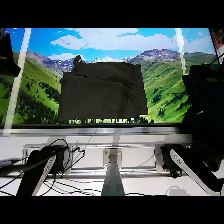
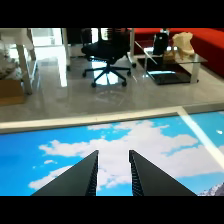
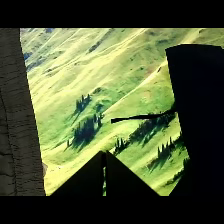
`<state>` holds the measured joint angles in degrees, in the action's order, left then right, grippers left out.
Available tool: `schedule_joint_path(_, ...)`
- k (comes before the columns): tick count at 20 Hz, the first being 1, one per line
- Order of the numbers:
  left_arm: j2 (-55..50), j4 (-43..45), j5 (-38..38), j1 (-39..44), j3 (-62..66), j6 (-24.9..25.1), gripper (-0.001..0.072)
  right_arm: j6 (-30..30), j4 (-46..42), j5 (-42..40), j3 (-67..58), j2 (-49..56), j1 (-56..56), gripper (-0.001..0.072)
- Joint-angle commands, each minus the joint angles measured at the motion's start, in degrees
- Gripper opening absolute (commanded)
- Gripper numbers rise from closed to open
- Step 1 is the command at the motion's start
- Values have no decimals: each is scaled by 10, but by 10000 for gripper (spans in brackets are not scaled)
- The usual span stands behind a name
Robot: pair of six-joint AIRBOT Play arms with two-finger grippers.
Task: Fold the clothes and pants, and hang the long-sleeved shirts on hangers.
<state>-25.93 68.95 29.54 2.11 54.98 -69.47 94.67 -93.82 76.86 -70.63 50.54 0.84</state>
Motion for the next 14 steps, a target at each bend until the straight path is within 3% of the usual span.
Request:
schedule_joint_path(1, 0, 0, 0, 0, 0, 0, 215, 0, 0, 0, -1, 0, 0, 20)
schedule_joint_path(14, 0, 0, 0, 0, 0, 0, 216, 0, 0, -5, -1, 0, 0, 20)
